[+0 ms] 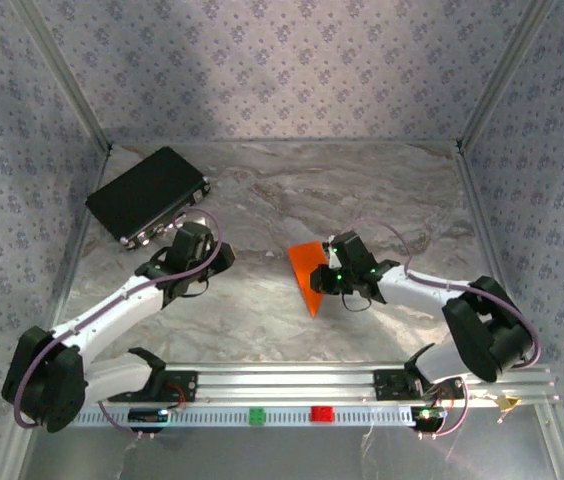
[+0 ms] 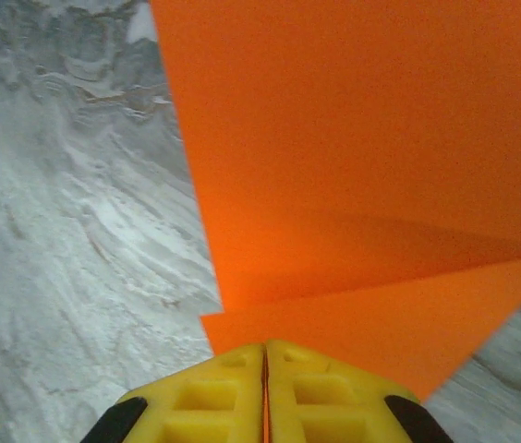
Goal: Fold a paper plane with a square sheet of paper (pick it up from the middle)
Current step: Move the paper to the center of the table.
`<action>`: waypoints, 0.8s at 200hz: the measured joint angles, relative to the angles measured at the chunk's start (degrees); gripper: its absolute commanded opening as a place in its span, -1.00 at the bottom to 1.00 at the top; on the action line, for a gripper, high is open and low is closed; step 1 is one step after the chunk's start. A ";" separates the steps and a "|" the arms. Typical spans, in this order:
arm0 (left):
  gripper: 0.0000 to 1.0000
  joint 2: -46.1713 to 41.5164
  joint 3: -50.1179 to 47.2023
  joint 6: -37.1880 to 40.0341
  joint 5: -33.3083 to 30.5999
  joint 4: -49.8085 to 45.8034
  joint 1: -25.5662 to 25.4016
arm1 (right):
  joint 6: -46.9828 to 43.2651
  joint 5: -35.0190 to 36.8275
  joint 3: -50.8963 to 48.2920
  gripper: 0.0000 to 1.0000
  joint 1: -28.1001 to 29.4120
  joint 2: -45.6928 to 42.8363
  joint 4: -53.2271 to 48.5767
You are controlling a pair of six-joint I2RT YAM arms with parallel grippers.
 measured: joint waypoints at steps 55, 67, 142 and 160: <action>-0.55 1.57 0.02 -0.46 3.02 0.94 0.00 | 2.95 -3.91 -0.90 -0.81 -0.50 4.61 5.31; -0.55 1.57 0.02 -0.59 3.37 1.05 0.00 | 4.02 -4.04 -1.53 -0.81 -0.50 5.20 5.95; -0.55 2.36 0.02 -1.33 6.75 1.79 0.00 | 16.13 -1.31 -3.21 -0.85 1.29 7.39 9.94; -0.55 2.36 0.02 -1.77 7.96 2.82 0.00 | 20.96 3.50 -3.21 -0.70 4.13 5.77 8.37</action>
